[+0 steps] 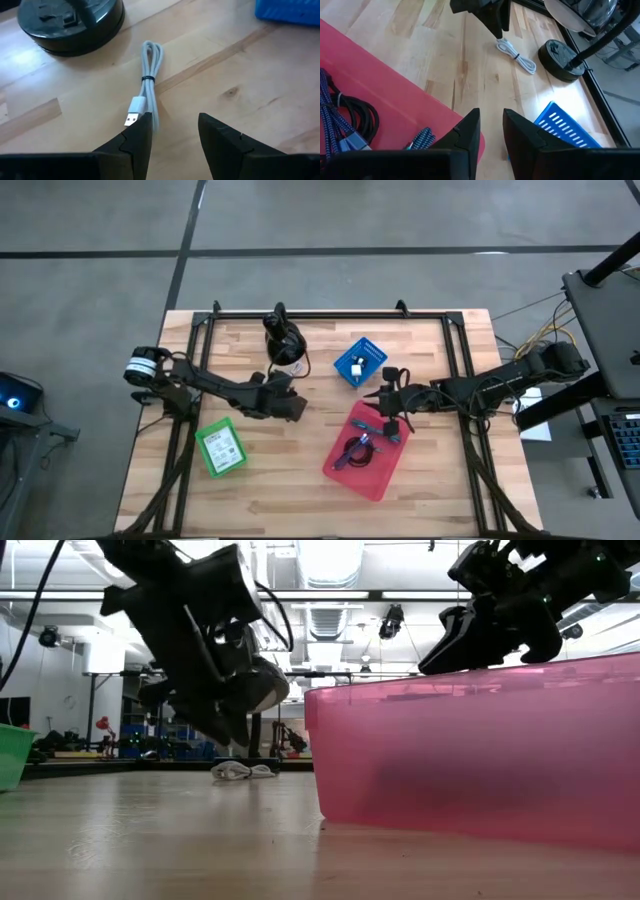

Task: Pick and place items into bin
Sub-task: Put the white charger cable into the pink bin

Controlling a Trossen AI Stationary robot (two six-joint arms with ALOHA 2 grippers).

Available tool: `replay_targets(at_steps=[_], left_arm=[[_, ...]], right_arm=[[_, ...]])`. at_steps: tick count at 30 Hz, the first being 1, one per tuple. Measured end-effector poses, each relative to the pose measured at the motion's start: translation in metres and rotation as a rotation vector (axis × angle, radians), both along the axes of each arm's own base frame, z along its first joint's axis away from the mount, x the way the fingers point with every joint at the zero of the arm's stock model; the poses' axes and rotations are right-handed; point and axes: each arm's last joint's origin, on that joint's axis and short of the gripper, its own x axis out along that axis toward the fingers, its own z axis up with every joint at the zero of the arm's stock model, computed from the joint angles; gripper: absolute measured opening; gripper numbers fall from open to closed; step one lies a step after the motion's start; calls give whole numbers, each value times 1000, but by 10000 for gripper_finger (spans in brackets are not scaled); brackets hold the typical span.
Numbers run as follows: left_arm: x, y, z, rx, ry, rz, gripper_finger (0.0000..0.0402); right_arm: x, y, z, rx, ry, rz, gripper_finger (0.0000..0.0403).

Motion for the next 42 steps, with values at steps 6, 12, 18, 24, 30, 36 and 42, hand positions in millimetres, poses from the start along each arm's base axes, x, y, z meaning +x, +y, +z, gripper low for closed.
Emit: replay_targets(at_steps=[6, 12, 18, 24, 30, 36, 42], left_arm=[[-5, 1, -7, 20, -22, 29, 144], [-13, 3, -15, 38, -26, 76, 144], [-11, 3, -21, 41, -51, 77, 144], [-2, 3, -35, 73, -21, 37, 144], [1, 5, -47, 95, 27, 43, 144], [1, 7, -54, 104, 49, 53, 144], [1, 10, -57, 109, 58, 62, 137]], right_arm=[[0, 0, -1, 0, 3, 0, 65], [-1, 0, -1, 0, 4, 0, 66], [-1, 0, -1, 0, 4, 1, 68], [-1, 0, -2, 0, 0, 1, 61], [-1, 0, -2, 0, 2, 1, 60], [-1, 0, -2, 1, -2, 1, 59], [0, 0, -1, 2, -12, 1, 57]])
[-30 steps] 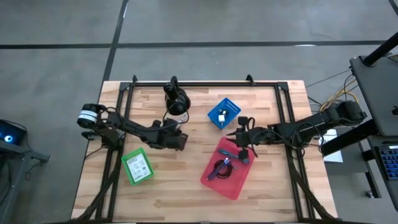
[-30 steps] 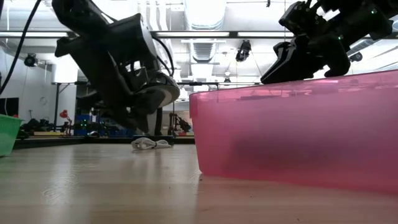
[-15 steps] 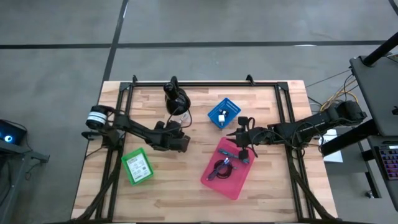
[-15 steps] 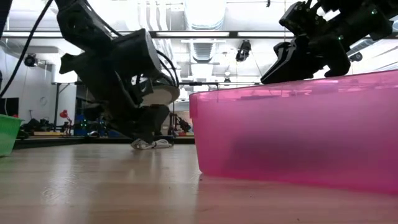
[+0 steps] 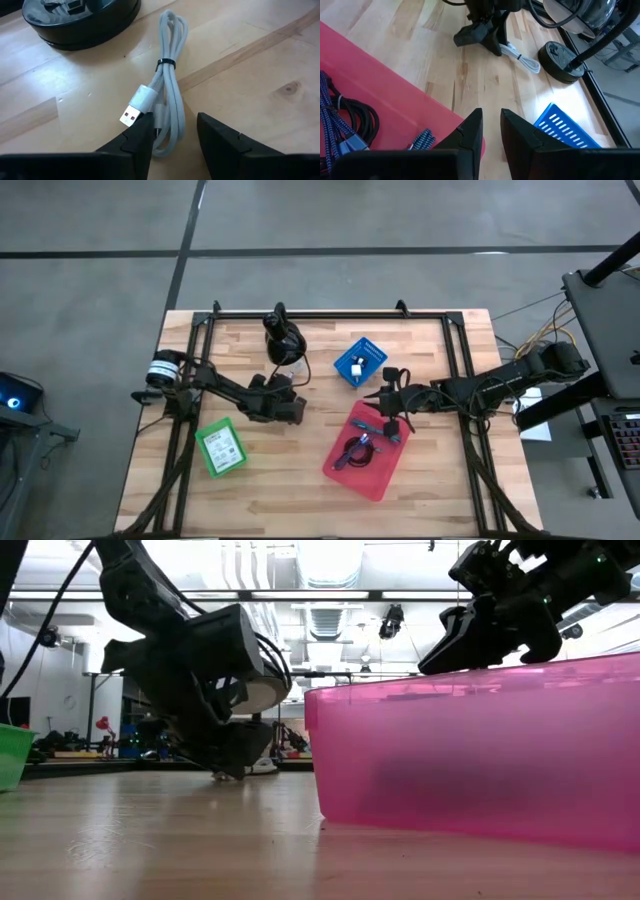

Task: Pick and place items into bin
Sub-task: Put the white charger cable into the pink bin

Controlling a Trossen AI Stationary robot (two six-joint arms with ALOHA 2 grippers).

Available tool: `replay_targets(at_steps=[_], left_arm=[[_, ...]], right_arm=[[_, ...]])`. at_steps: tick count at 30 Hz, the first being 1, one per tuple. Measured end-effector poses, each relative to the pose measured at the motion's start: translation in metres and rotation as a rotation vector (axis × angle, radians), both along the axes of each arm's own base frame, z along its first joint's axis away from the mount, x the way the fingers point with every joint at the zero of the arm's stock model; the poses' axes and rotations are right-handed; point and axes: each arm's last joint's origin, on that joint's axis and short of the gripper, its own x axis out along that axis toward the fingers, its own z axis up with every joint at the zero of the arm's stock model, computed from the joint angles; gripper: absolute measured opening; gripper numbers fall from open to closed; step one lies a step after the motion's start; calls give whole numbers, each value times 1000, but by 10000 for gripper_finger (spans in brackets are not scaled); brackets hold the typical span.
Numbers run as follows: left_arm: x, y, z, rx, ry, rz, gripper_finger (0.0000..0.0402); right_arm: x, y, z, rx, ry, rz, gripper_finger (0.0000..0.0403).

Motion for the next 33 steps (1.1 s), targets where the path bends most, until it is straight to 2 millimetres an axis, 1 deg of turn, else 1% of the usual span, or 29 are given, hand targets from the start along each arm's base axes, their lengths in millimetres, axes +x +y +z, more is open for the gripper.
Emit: replay_targets(at_steps=[3, 6, 11, 13, 16, 21, 25, 28, 33], left_arm=[[0, 0, 0, -9, 1, -2, 116], [0, 0, 1, -38, 1, -16, 84], [0, 0, 1, -40, 39, -52, 25], [0, 0, 1, -41, 65, -75, 11], [-1, 0, 1, -31, 126, -129, 10], [-3, -1, 6, -63, 154, -179, 10], [-7, -3, 17, -116, 148, -220, 10], [-8, -4, 27, -150, 148, -289, 9], [-6, -7, 41, -161, 106, -391, 9]], right_arm=[[0, 0, 0, 0, -1, 0, 57], [0, 0, 0, 0, -1, 0, 57], [0, 0, 0, 0, -1, 0, 57], [0, 0, 0, 0, -1, 0, 57], [0, 0, 0, 0, -1, 0, 57], [0, 0, 0, 0, -1, 0, 57], [0, 0, 0, 0, 0, -1, 57], [0, 0, 0, 0, 0, 0, 57], [0, 0, 0, 0, 1, -1, 57]])
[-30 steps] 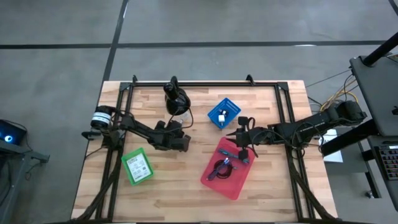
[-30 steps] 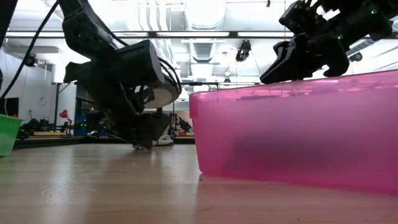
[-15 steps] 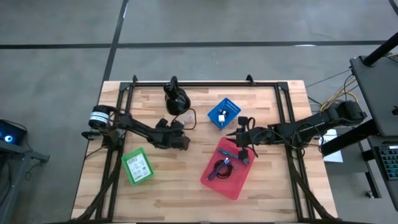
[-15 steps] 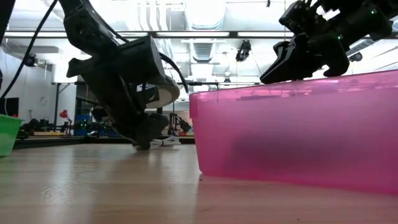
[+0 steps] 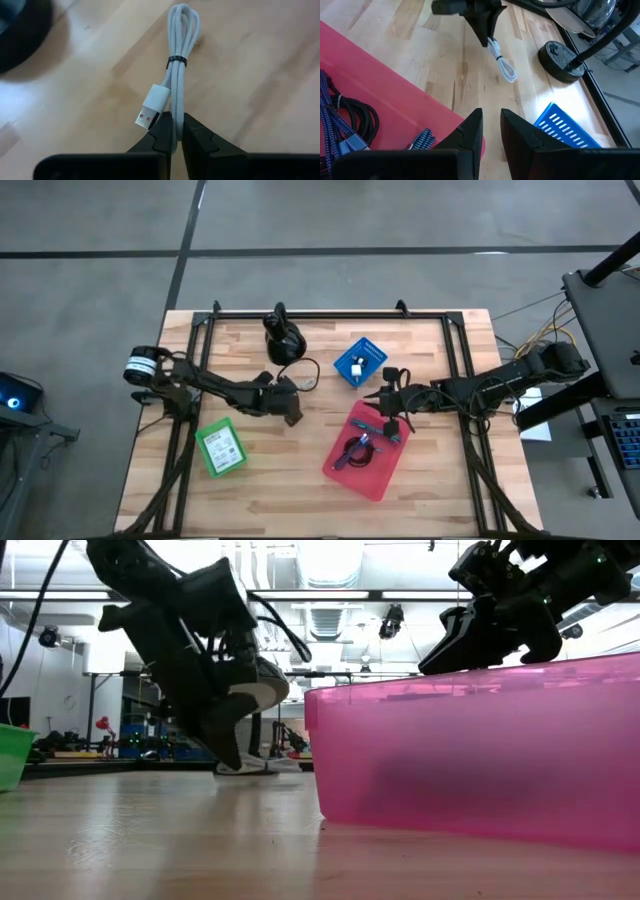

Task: Pick and place items into bin
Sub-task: Put the white charger cable into the pink bin

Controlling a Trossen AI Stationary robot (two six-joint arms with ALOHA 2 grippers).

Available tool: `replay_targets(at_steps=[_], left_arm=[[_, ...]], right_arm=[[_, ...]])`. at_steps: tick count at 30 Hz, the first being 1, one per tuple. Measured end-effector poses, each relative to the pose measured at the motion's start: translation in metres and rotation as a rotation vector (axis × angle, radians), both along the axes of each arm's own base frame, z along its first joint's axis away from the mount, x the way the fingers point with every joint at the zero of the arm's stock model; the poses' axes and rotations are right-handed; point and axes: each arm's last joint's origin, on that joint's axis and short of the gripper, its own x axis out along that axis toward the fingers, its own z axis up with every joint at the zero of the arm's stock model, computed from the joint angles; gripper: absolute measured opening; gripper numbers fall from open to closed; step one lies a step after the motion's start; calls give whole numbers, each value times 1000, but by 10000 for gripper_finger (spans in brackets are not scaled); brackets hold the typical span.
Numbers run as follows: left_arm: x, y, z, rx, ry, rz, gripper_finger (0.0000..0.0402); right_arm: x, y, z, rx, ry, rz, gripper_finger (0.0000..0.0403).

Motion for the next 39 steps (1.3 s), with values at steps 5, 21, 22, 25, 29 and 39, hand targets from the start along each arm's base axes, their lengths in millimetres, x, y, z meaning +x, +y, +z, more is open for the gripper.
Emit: replay_targets(at_steps=[5, 21, 22, 25, 29, 39], left_arm=[[4, -3, 7, -19, -38, -65, 8], [7, -17, 32, 32, -145, -209, 8], [7, -19, 34, 37, -157, -223, 8], [8, -24, 40, 51, -193, -270, 8], [9, -32, 49, 24, -258, -315, 8], [10, -42, 57, 21, -298, -364, 8]], right_arm=[[0, 0, 0, 0, -1, 0, 56], [0, 0, -1, 1, -4, 0, 56], [0, 0, -1, 0, -3, 1, 56], [-1, 0, -1, 1, -4, 1, 56], [-2, 1, -5, 8, 11, 46, 56], [14, 13, -2, 4, -154, 428, 71]])
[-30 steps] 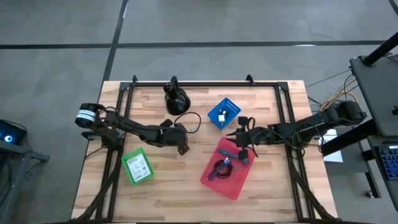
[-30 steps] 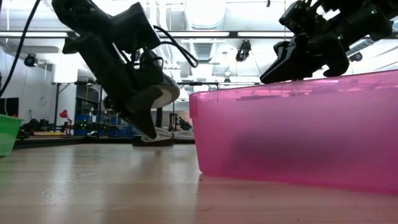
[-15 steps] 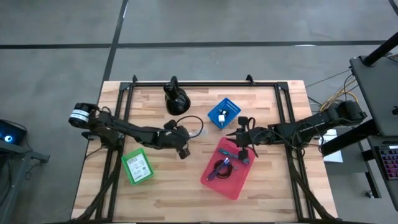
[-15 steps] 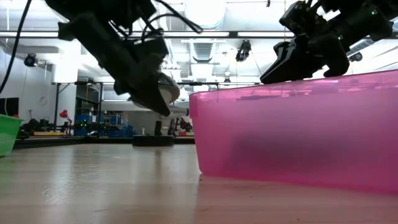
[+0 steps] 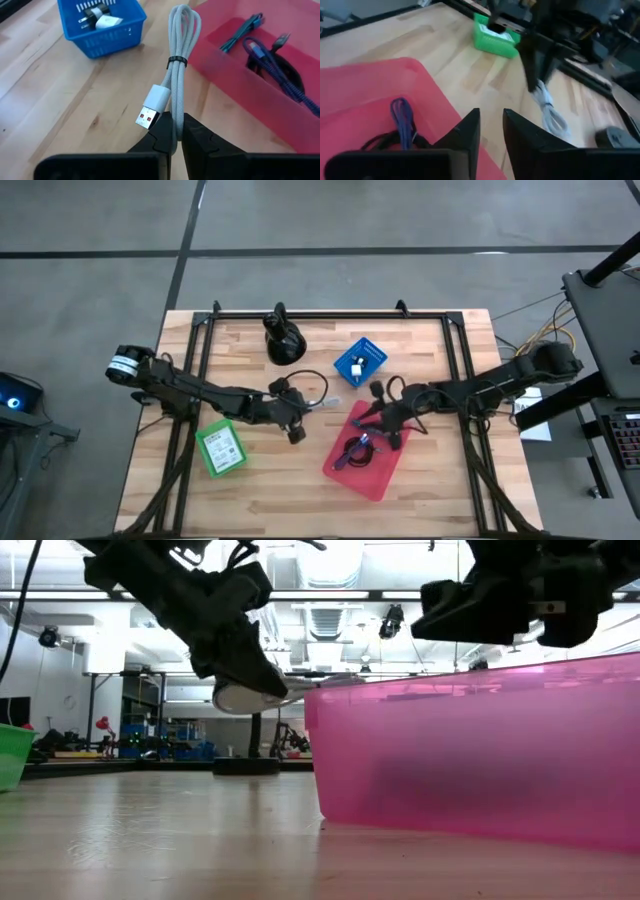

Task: Pick and place items into bin
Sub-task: Put the white charger cable into the pink bin

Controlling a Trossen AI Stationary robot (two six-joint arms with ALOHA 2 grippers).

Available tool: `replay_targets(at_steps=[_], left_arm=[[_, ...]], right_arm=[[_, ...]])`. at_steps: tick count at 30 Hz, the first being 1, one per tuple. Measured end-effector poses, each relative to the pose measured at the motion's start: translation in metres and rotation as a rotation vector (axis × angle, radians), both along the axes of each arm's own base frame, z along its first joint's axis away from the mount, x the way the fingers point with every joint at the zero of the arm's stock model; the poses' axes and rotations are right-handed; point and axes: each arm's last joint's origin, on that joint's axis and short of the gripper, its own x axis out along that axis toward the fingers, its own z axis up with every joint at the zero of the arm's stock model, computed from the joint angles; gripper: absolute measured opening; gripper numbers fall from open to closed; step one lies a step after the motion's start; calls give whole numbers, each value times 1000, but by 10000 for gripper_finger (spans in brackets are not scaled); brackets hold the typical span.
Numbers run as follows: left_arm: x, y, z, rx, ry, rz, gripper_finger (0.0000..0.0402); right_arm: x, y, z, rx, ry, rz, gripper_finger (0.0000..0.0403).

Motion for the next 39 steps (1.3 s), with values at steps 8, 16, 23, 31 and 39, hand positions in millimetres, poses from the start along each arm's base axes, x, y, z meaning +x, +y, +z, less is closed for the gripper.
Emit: replay_targets(at_steps=[8, 16, 23, 31, 39], left_arm=[[2, -5, 4, 1, -11, -22, 8], [2, -8, 5, -5, -33, -31, 8], [3, -10, 6, -21, -51, -51, 8], [2, -14, 6, -44, -47, -89, 8], [5, -15, 9, -42, -78, -118, 8]], right_arm=[[23, -1, -10, -128, -79, -112, 151], [39, 0, -13, -177, -65, -159, 211], [48, 1, -14, -229, -67, -148, 217], [47, 1, -13, -241, -66, -144, 216], [47, 1, -17, -254, -41, -137, 215]])
